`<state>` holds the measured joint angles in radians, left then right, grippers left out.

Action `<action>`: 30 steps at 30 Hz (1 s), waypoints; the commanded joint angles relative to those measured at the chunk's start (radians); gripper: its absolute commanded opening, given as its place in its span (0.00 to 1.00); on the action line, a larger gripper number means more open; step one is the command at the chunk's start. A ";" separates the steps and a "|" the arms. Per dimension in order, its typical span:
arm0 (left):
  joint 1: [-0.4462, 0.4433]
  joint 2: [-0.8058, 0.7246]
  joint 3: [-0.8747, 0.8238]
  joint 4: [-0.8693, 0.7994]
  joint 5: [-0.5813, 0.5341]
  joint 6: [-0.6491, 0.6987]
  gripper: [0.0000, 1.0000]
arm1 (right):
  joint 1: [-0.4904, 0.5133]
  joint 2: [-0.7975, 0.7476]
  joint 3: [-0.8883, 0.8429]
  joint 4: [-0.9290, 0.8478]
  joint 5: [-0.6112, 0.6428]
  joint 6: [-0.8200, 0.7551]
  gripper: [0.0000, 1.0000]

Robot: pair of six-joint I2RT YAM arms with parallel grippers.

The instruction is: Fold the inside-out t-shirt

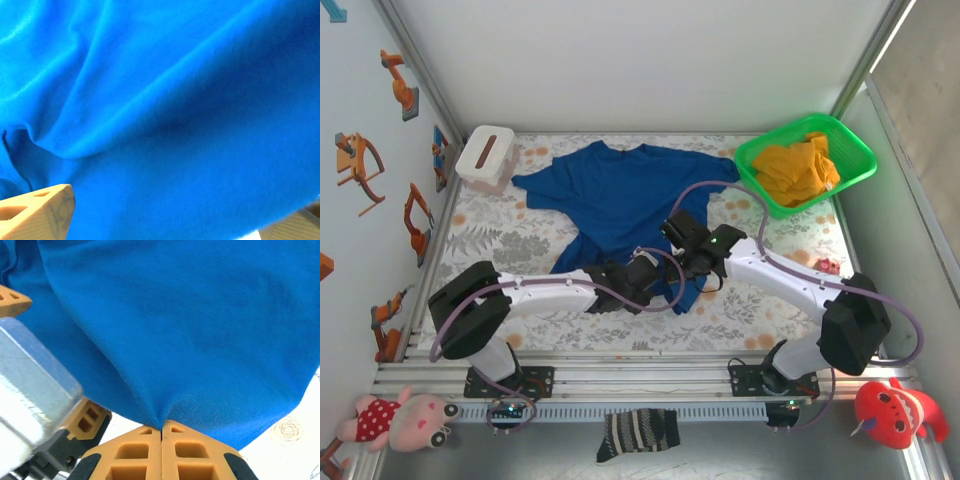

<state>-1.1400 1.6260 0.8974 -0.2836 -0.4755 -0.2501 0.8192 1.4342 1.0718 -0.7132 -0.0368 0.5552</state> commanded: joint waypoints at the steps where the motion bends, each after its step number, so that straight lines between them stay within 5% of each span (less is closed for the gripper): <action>1: -0.008 0.026 0.038 0.039 -0.102 0.028 0.90 | -0.009 -0.032 0.013 0.001 -0.015 0.000 0.00; 3: -0.009 0.040 0.041 0.044 -0.123 0.030 0.86 | -0.013 -0.038 0.013 0.004 -0.021 0.002 0.00; 5: -0.008 0.050 0.044 0.050 -0.138 0.041 0.72 | -0.021 -0.045 0.007 0.010 -0.032 0.006 0.00; 9: -0.009 0.036 0.054 0.051 -0.149 0.077 0.08 | -0.046 -0.048 -0.002 0.022 -0.044 0.008 0.00; 10: -0.008 0.018 0.056 0.042 -0.156 0.083 0.00 | -0.051 -0.047 -0.003 0.026 -0.044 0.008 0.00; 16: 0.036 -0.189 0.151 -0.141 -0.049 0.111 0.00 | -0.119 -0.013 -0.005 0.123 -0.073 0.028 0.00; 19: 0.094 -0.261 0.221 -0.243 0.065 0.103 0.00 | -0.129 -0.025 0.016 0.148 -0.072 0.033 0.26; 22: 0.140 -0.295 0.276 -0.313 0.136 0.100 0.00 | -0.128 -0.109 -0.021 0.185 -0.073 0.062 0.35; 24: 0.153 -0.298 0.305 -0.347 0.159 0.108 0.00 | -0.121 -0.194 -0.081 0.237 -0.086 0.096 0.31; 28: 0.170 -0.289 0.347 -0.390 0.182 0.114 0.00 | -0.018 -0.354 -0.228 0.366 -0.050 0.177 0.00; 30: 0.172 -0.287 0.364 -0.404 0.180 0.111 0.00 | 0.083 -0.383 -0.279 0.435 0.028 0.193 0.00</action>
<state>-0.9733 1.3338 1.2289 -0.6022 -0.3363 -0.1581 0.8108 1.0760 0.8532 -0.4049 -0.0856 0.6876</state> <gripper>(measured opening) 0.048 0.051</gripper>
